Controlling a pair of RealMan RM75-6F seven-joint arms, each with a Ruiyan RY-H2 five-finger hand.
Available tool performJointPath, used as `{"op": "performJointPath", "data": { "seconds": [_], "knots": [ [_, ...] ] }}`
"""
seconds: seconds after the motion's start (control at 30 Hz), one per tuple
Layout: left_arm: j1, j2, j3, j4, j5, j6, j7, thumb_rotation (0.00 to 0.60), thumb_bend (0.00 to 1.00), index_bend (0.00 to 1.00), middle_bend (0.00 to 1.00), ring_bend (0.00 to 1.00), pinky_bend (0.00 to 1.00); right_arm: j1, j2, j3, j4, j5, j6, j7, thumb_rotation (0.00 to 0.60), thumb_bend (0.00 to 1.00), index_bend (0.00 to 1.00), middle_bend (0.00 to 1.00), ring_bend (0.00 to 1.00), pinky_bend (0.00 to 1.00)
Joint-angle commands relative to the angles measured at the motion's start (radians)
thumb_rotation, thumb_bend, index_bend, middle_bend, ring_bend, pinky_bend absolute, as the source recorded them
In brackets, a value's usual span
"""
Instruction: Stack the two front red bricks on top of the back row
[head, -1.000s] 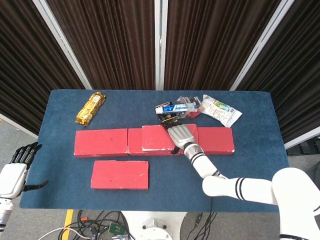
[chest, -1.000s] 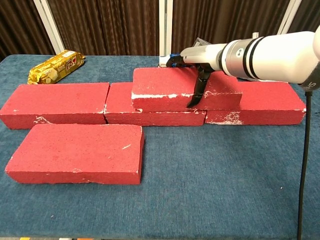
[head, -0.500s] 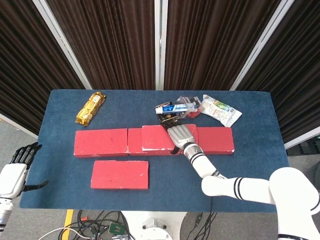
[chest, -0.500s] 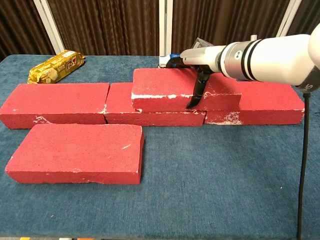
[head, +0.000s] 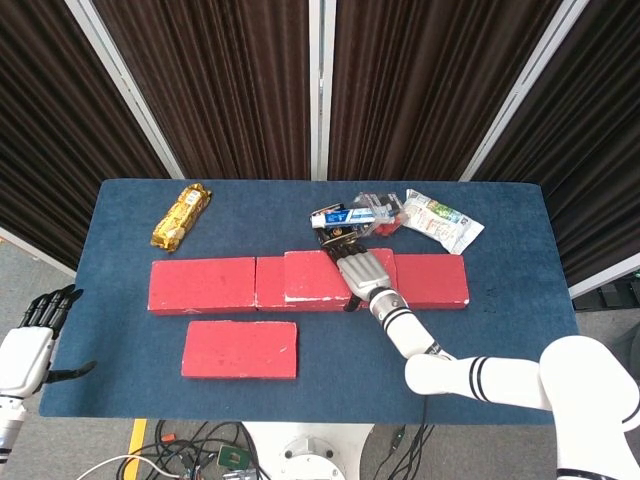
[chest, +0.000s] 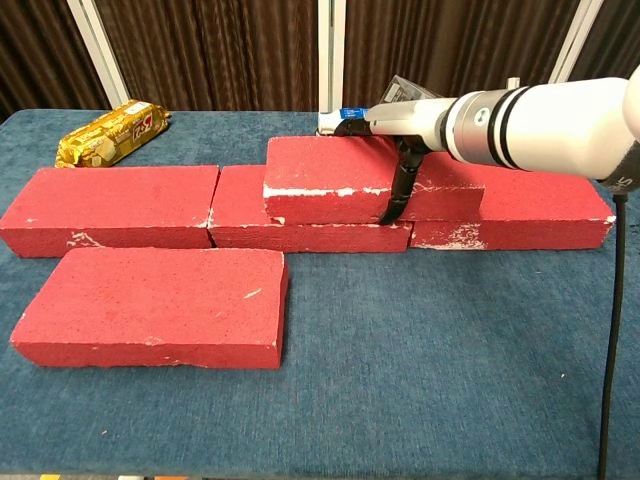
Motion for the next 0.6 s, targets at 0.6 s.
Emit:
{"op": "performJointPath", "data": {
  "seconds": [0.6],
  "knots": [
    [-0.006,-0.001,0.019,-0.025,0.036,-0.010,0.000,0.600,0.05,0.00,0.00,0.00,0.00,-0.094,0.184,0.042,-0.273,-0.152,0.109,0.092,0.600,0.00,0.00,0.00,0.00,0.00]
  ]
}}
